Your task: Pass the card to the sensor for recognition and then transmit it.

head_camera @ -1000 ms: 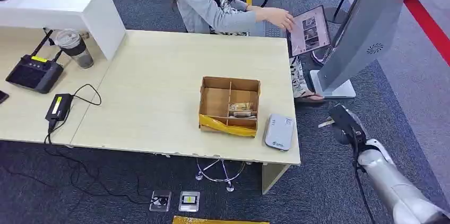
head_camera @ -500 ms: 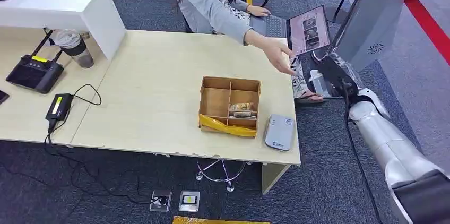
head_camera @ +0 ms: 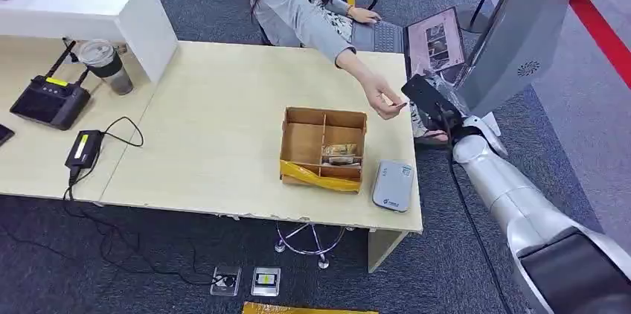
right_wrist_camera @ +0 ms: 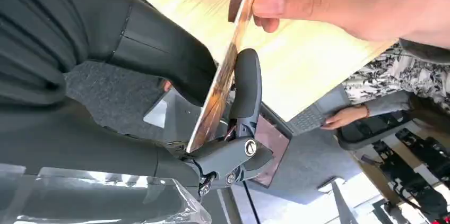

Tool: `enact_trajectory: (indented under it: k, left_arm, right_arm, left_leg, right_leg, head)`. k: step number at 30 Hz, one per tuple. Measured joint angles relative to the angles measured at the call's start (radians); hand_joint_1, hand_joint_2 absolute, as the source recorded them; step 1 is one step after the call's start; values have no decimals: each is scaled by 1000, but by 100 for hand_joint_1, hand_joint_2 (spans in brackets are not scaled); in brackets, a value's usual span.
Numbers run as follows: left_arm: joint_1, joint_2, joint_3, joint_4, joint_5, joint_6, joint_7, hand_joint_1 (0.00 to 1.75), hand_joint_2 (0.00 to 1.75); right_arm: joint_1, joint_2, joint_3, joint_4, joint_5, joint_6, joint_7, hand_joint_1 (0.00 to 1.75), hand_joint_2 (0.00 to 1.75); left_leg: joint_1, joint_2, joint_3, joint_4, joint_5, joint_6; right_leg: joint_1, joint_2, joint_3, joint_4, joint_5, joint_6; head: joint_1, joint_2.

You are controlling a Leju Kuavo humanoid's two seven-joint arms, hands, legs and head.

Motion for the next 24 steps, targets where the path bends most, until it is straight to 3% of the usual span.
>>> enact_trajectory:
  k: [3,4,5,18,19,24]
  left_arm:
    - [-1,0,0,0,2,0,4,0,0]
    - [0,0,0,0,2,1,5,0,0]
    - [0,0,0,0,2,1,6,0,0]
    - [0,8,0,0,13,0,14,0,0]
    - [0,8,0,0,16,0,18,0,0]
    - [0,7,0,0,29,-4,42,0,0]
  right_arm:
    - [0,6,2,0,0,-1,3,175,175]
    - [0,8,2,0,0,-2,2,106,175]
    - [0,8,3,0,0,-2,2,0,0]
    - [12,10,15,0,-19,65,-64,0,0]
    - [11,10,15,-1,-21,69,-69,0,175]
    - [14,10,15,-19,-21,69,-88,0,175]
  left_leg:
    - [0,0,0,0,0,0]
    - [0,0,0,0,0,0]
    - [0,0,0,0,0,0]
    - [0,1,0,0,0,0]
    - [0,1,0,0,0,0]
    - [0,1,1,0,0,0]
  right_leg:
    - [0,0,0,0,0,0]
    - [0,0,0,0,0,0]
    - [0,0,0,0,0,0]
    - [0,1,0,0,0,0]
    - [0,1,0,0,0,0]
    - [0,2,0,0,0,0]
  head:
    - [0,0]
    - [0,0]
    - [0,0]
    - [0,0]
    - [0,0]
    - [0,0]
